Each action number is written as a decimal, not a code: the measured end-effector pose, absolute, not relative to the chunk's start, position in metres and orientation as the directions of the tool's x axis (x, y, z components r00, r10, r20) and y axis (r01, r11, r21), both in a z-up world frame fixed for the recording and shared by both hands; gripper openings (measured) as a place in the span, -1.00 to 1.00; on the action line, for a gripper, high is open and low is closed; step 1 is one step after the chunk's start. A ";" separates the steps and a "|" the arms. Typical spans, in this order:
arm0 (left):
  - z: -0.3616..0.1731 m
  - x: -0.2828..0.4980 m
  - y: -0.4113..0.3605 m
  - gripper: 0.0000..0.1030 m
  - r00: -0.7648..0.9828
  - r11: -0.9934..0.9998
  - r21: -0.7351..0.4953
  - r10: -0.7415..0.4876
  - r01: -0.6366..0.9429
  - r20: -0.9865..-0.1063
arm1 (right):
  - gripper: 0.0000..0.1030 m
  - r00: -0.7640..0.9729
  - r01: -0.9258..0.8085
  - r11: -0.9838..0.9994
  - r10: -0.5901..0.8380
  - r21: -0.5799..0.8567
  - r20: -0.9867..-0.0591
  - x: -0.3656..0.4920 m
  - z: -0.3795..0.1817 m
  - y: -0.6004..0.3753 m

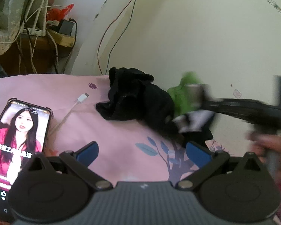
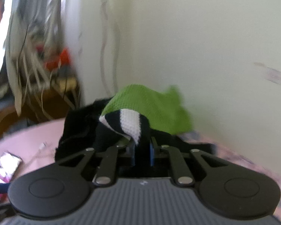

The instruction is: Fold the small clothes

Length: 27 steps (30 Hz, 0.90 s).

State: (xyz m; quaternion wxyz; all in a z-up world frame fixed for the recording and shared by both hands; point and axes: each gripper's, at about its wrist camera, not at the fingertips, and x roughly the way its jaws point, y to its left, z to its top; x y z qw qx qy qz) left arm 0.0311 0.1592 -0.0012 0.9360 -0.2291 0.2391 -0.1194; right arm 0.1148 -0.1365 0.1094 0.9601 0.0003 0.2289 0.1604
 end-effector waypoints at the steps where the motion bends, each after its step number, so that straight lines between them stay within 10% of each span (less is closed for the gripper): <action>1: -0.001 0.030 0.159 1.00 0.858 0.866 -0.486 -0.337 0.119 -0.388 | -0.93 0.848 -0.285 0.950 0.311 0.126 -0.429 0.099 0.119 -0.161; 8: 0.005 0.020 0.159 0.99 0.834 0.816 -0.515 -0.461 0.263 -0.304 | -0.98 0.875 -0.261 0.920 0.353 0.292 -0.332 -0.029 0.160 -0.240; 18: 0.067 -0.038 0.141 0.99 0.690 0.674 -0.518 -0.695 0.527 -0.203 | -0.96 0.686 -0.522 0.810 0.585 0.267 -0.432 -0.126 0.089 -0.172; 21: 0.081 -0.058 0.127 0.99 0.704 0.713 -0.415 -0.679 0.565 -0.207 | -0.50 0.564 -0.557 0.734 0.678 0.388 -0.472 -0.120 0.050 -0.152; 23: 0.082 -0.068 0.115 0.99 0.717 0.753 -0.329 -0.651 0.570 -0.248 | 0.15 0.518 -0.528 0.722 0.691 0.448 -0.503 -0.114 0.034 -0.157; 27: 0.070 -0.068 0.079 0.99 0.679 0.763 -0.245 -0.645 0.599 -0.351 | 0.11 0.610 -0.424 0.725 0.671 0.543 -0.420 -0.119 0.035 -0.217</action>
